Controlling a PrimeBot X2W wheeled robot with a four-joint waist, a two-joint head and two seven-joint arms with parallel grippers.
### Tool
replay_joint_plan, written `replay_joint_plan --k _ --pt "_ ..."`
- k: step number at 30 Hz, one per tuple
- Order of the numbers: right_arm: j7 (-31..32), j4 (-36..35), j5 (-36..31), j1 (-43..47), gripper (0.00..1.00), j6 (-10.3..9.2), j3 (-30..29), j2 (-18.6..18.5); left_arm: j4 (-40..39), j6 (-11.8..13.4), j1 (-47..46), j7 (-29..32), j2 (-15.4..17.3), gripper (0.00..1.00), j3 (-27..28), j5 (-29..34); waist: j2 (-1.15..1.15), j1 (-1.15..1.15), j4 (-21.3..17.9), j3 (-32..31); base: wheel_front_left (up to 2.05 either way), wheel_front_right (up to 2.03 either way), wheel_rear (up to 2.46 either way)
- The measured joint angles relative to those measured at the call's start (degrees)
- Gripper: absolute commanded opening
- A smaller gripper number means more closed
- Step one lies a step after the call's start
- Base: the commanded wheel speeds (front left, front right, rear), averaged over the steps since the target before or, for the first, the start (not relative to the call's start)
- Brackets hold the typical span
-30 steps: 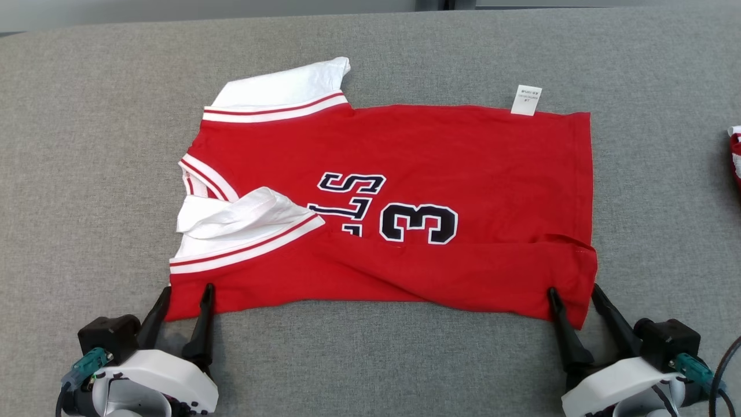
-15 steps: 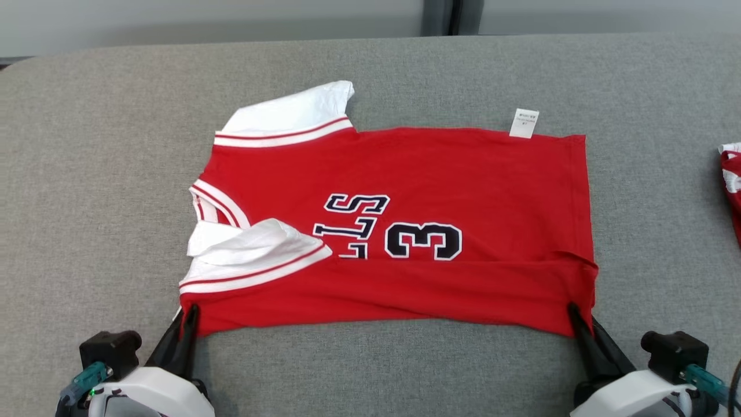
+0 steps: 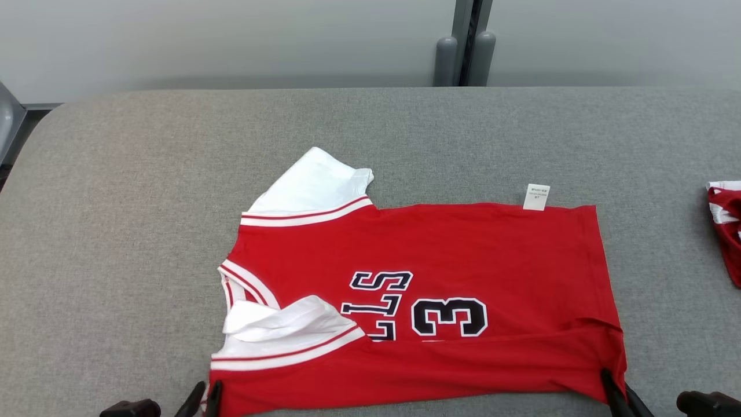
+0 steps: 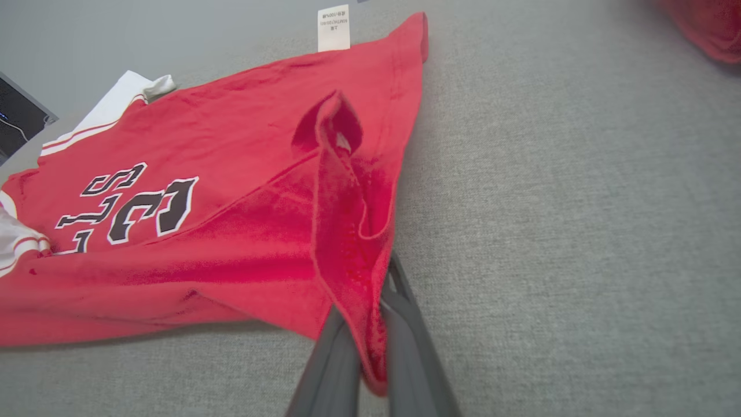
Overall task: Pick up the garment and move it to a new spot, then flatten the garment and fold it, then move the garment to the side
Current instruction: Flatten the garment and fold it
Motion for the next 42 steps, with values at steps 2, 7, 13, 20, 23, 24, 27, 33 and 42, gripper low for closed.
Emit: replay_joint_plan --k 2,7,13,20,23,24,27,33,42 --pt "0.3 -0.1 0.0 0.6 0.0 0.0 -0.2 0.3 0.8 0.6 0.3 -0.2 -0.1 1.0 -0.2 0.2 0.0 0.0 0.0 -0.7 0.0 0.0 0.0" --pt "-0.2 -0.6 -1.2 0.2 1.0 -0.01 -0.6 1.0 0.9 1.5 0.0 -4.7 -1.2 1.0 -0.1 1.7 0.0 0.0 -0.4 -2.1 0.0 0.0 0.0" --pt "-1.7 -4.3 -3.3 -2.2 1.0 -0.01 -2.6 1.3 -0.7 1.6 -2.7 -10.3 -0.8 1.0 1.3 3.2 0.0 0.0 -0.9 -2.4 0.0 0.0 0.0" --pt "-1.0 -10.6 -5.7 -5.9 1.0 -0.01 -3.8 0.8 -2.6 2.0 -6.5 -11.6 0.6 1.0 1.5 5.1 0.0 0.0 -1.4 -2.0 0.0 0.0 0.0" --pt "-0.2 -11.8 -6.4 -6.0 1.0 -0.01 -4.1 0.5 -3.4 2.2 -7.5 -11.2 1.1 1.0 1.4 5.7 0.0 0.0 -1.1 -1.8 0.0 0.0 0.0" --pt "0.0 -12.0 -6.4 -6.0 1.0 -0.01 -4.1 0.6 -3.5 2.3 -7.8 -11.1 1.3 1.0 1.4 5.7 0.0 0.0 -1.0 -1.7 0.0 0.0 0.0" --pt "0.4 -12.3 -6.5 -5.5 1.0 -0.01 -4.2 0.9 -3.8 2.5 -7.9 -10.7 1.8 1.0 1.4 5.8 0.0 0.0 -0.9 -1.3 0.0 0.0 0.0" --pt "0.9 -12.8 -6.5 -5.1 1.0 -0.01 -4.8 1.5 -4.4 3.0 -7.9 -10.2 1.9 1.0 1.1 5.8 0.0 0.0 -0.8 -0.8 0.0 0.0 0.0" --pt "1.1 -14.2 -6.5 -6.0 1.0 -0.01 -4.8 1.8 -6.2 2.5 -14.1 -10.9 2.0 1.0 1.1 5.9 0.0 0.0 -0.6 2.6 0.0 0.0 0.0"
